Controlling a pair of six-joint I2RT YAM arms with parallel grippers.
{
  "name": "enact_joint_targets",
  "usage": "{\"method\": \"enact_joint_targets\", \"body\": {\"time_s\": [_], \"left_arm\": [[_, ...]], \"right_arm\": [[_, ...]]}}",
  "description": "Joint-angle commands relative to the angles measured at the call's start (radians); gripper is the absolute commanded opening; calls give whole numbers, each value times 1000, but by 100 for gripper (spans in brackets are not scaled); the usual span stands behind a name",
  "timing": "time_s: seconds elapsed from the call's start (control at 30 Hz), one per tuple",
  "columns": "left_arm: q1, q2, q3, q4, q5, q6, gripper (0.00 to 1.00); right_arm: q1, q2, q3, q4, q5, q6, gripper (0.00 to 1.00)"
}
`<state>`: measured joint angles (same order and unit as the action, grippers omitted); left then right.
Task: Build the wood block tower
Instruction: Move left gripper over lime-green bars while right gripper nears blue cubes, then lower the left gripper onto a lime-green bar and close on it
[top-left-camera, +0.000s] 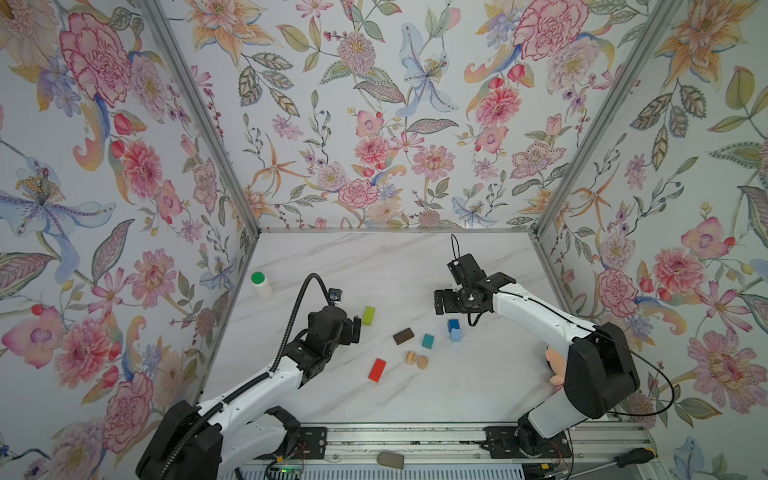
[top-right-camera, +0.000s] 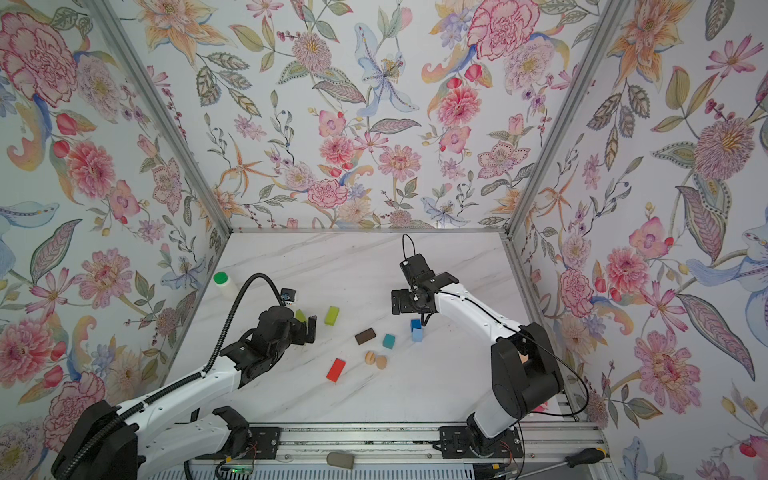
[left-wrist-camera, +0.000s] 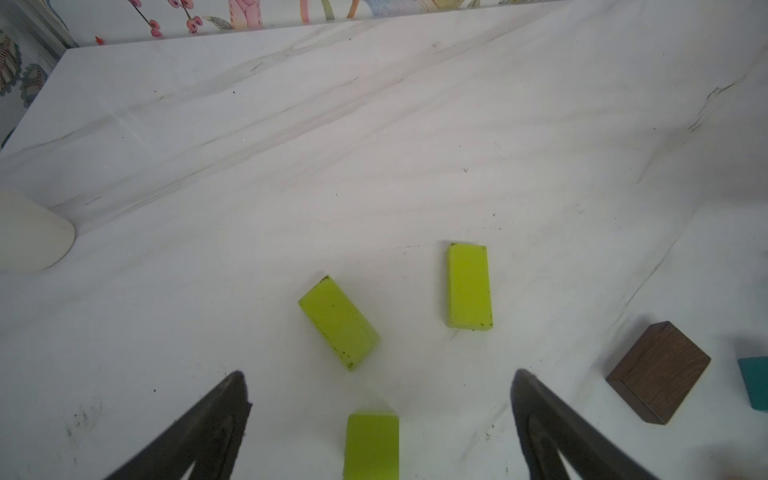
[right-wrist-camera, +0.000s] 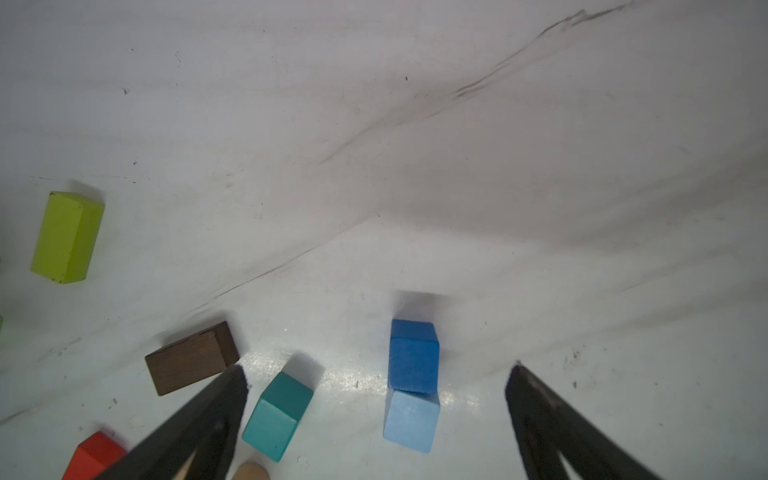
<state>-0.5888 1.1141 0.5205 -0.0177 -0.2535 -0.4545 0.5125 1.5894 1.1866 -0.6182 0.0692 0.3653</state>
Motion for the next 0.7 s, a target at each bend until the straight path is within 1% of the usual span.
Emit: {"method": "enact_joint_targets", "body": {"time_s": [0.0,0.2,0.33,0.43,0.6,0.67], "left_arm": [[11,68,77,-8,42,-3,98],[10,218,189,3,107,7,90],[8,313,251,4,140,-4,81],[-4,373,284,4,135,-8,76],[-31,440,317,13,129,-4,72],[-38,501,330,14,128,-2,69]], "right_arm": [[-11,9,42,-28,-17,-27,99],[-18,7,38,-26,-30,-28,99],[-26,-22,24,-26,-36,-30,99],[-31,-47,13,-25,-40,-30,99],[-42,-79,-14,-22,-49,-30,99],[-47,-90,-26,-19,-54,-31,99]]}}
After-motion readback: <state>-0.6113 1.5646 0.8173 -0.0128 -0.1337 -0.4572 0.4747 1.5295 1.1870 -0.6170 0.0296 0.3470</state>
